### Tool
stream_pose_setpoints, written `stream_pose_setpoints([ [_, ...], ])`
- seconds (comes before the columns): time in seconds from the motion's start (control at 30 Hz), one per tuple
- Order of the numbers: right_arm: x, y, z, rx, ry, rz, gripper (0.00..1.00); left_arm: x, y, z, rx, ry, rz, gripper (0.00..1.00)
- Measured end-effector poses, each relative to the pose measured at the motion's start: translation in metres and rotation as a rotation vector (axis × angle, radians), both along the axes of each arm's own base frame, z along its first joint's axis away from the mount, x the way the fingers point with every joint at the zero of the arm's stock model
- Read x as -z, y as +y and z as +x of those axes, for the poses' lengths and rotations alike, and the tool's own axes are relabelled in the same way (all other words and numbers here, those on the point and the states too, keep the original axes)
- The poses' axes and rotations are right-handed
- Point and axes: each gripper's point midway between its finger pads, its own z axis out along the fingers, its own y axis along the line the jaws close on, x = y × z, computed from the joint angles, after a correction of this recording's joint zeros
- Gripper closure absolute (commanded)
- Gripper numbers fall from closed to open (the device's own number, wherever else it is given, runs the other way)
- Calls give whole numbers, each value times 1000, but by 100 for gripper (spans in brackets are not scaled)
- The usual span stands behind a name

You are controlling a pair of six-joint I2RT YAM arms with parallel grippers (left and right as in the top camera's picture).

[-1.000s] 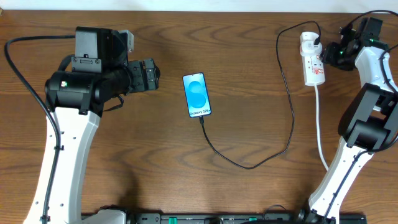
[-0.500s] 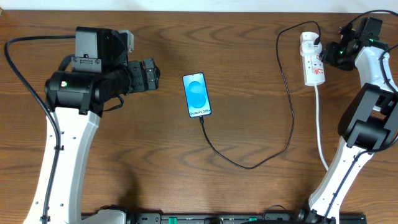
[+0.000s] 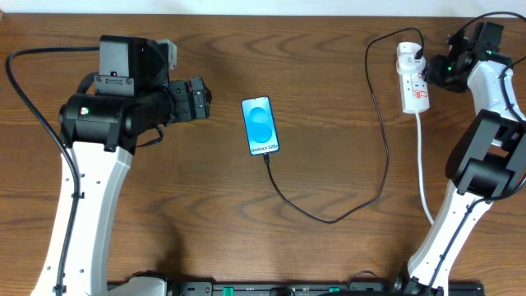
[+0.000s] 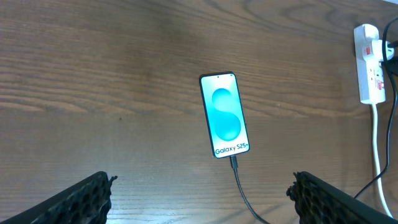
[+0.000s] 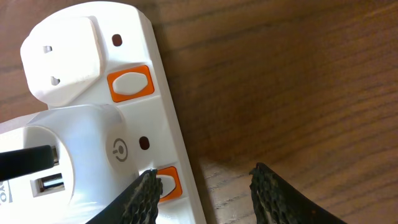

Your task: Plug charger to phone and switch on socket

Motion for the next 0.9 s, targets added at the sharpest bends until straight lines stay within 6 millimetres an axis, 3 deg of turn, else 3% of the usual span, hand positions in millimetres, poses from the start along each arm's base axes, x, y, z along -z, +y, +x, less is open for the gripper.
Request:
stream_pose_setpoints([
  [0.9,2,7,-7,-6,44,3,53,0,0,0,0,0,0,7],
])
